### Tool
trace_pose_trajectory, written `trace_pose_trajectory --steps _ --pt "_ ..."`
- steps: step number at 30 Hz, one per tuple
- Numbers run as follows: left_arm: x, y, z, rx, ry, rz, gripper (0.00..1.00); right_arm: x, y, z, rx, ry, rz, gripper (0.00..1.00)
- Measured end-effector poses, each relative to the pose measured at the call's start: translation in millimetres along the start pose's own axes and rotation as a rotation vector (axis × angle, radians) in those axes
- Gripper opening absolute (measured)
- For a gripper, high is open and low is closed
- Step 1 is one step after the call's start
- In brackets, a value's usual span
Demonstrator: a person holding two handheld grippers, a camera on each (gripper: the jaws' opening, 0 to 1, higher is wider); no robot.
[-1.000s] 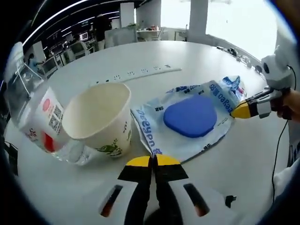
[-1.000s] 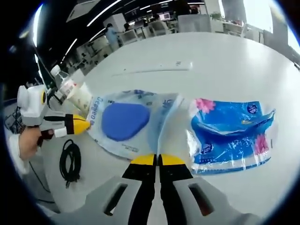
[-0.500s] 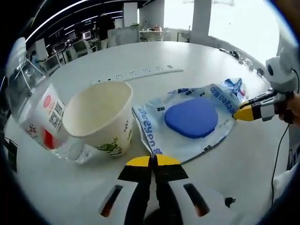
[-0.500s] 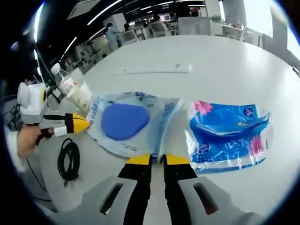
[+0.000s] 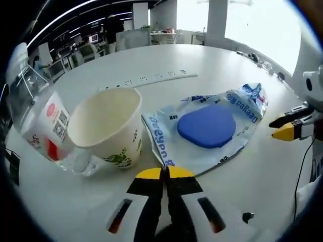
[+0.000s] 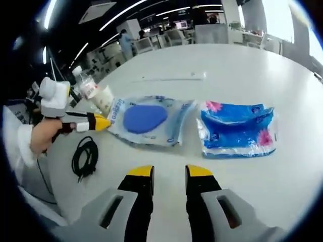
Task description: Arrange the tabletop items into an orderly group along one side of the table until the central work area is clear of visible clutter.
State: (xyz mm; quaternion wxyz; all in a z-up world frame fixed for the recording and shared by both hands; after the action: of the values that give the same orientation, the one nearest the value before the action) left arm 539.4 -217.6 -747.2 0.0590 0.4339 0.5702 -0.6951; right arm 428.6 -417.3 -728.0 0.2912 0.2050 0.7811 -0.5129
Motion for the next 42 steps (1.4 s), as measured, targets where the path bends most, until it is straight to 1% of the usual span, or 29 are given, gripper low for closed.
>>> trace_pose_trajectory --steps 2,6,11,14,16,17,18,20,21,24,26,27,28,30,32,35,42 --pt "0.1 0 0.0 0.0 -0.004 0.0 0.0 7.4 -7 -2 -0.006 0.031 0.005 0.21" --pt "-0.4 0 0.5 -0.002 0.009 0.004 0.0 15.2 -18 -3 -0.003 0.052 0.01 0.21" --pt "-1.4 0 -0.1 0.001 0.02 0.003 0.0 12.4 -20 1 0.001 0.048 0.01 0.21" --pt "-4.1 -3 0.8 -0.006 0.036 0.023 0.0 7.5 -21 0 0.002 0.053 0.021 0.21" --pt "-9.5 -6 -0.4 -0.018 0.05 0.059 0.04 5.5 -21 -1 -0.002 0.048 0.027 0.21" --pt "-12.0 -9 0.8 -0.009 0.036 0.076 0.08 4.9 -21 -2 -0.003 0.045 0.029 0.21" --pt "-14.0 -10 2.2 0.0 0.017 0.086 0.14 4.7 -21 -2 0.0 0.042 0.03 0.21" --pt "-15.6 -13 4.4 0.014 0.005 0.098 0.22 5.2 -21 -2 0.0 0.042 0.032 0.21" --pt "-15.8 -16 6.9 0.021 -0.008 0.105 0.28 5.5 -21 -2 -0.001 0.046 0.033 0.21" --pt "-16.7 -21 7.9 0.008 0.003 0.138 0.41 4.8 -23 -1 0.001 0.047 0.04 0.22" --pt "-18.0 -25 8.1 0.007 -0.001 0.162 0.48 3.2 -25 0 -0.002 0.048 0.051 0.24" --pt "-18.1 -27 8.3 0.007 -0.007 0.163 0.52 2.5 -26 1 0.001 0.047 0.057 0.24" --pt "-17.8 -28 8.0 0.006 -0.023 0.161 0.55 1.6 -28 2 0.005 0.046 0.064 0.25" --pt "-17.2 -29 7.5 0.004 -0.032 0.159 0.61 1.1 -30 5 0.008 0.057 0.072 0.28" --pt "-17.2 -33 7.4 -0.007 -0.034 0.162 0.63 1.0 -31 7 0.014 0.064 0.078 0.3" --pt "-17.4 -36 8.2 -0.003 -0.049 0.164 0.63 0.5 -33 10 0.026 0.075 0.085 0.33" --pt "-18.7 -41 14.2 -0.005 -0.035 0.164 0.61 0.4 -35 12 0.027 0.087 0.094 0.34"
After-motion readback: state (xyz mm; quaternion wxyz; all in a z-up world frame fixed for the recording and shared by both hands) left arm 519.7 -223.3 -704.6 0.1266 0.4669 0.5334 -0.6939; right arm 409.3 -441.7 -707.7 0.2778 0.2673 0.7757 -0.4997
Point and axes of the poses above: the point that each gripper's makers call its tool centre point, and the gripper's own axes: y roughly forward along the fingers, z roughly to its right, x roughly out of its underside, the point moved 2 cm from there along -y, roughly backward along the fingers, and after that the axes turned 3 degrees about -x, right-handed, at the moved point
